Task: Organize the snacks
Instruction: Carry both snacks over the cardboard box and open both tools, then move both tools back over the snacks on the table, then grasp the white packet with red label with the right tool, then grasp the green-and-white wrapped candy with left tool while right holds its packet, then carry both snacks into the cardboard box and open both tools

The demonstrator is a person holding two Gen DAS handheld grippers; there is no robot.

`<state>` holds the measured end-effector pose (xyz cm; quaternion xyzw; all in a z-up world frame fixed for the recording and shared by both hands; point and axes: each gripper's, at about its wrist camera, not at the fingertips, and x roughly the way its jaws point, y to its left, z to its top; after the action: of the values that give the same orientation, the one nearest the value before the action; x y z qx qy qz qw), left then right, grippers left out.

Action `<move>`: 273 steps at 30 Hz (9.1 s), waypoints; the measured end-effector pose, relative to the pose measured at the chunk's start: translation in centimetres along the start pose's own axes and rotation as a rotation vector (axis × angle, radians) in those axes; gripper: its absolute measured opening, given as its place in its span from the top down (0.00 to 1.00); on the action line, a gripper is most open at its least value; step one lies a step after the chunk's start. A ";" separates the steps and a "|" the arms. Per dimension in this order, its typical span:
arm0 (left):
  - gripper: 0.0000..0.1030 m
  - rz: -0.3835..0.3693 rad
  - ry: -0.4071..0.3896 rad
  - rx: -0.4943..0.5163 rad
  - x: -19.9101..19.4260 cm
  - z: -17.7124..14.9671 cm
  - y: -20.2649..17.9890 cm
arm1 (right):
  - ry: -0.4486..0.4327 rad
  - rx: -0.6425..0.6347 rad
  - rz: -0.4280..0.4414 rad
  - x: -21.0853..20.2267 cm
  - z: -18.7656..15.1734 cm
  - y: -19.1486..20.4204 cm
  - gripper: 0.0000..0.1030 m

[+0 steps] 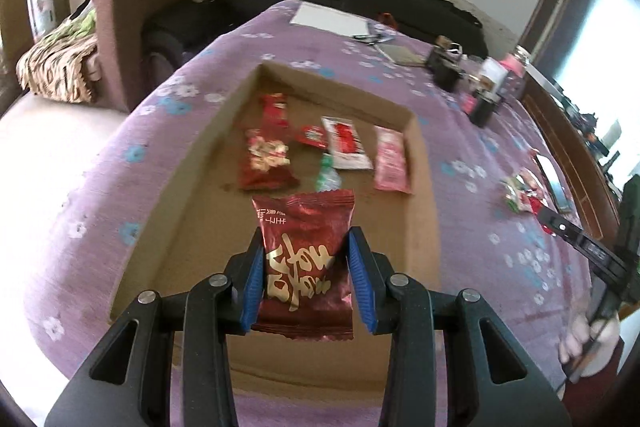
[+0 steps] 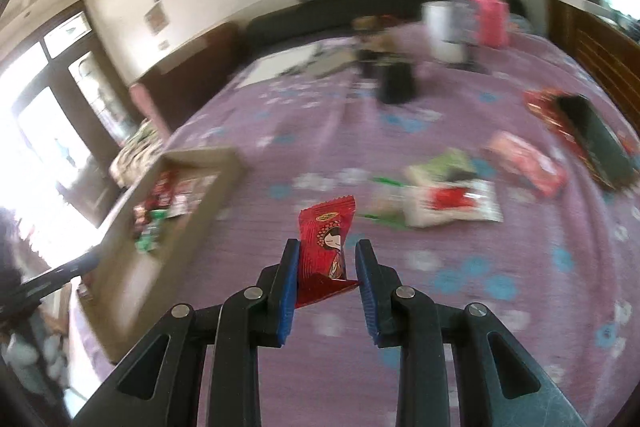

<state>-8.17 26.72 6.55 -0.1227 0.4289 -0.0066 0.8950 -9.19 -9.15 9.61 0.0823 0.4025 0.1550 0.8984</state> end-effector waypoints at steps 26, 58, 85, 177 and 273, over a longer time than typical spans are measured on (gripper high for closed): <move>0.63 0.069 0.106 -0.090 6.3 3.4 4.9 | 0.321 -0.250 0.215 13.4 -0.8 21.0 0.73; 0.42 -0.203 0.039 -0.146 -1.7 -3.1 -3.6 | 0.060 -0.044 0.121 0.7 -1.7 6.6 0.63; 0.42 -0.262 0.209 0.075 1.0 -7.6 -13.1 | 0.022 0.186 -0.256 3.9 4.6 -11.2 0.60; 0.26 -0.137 0.113 0.431 6.4 -4.4 -25.9 | -0.065 0.307 -0.233 -2.5 -4.2 -13.6 0.69; 0.83 -0.103 0.027 -0.159 0.8 -3.4 1.3 | 0.030 -0.033 0.076 -0.3 -1.1 7.2 0.70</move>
<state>-10.38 27.18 3.62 -0.2150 0.4330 -0.0202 0.8751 -11.74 -2.53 11.07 0.0805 0.4097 0.1969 0.8871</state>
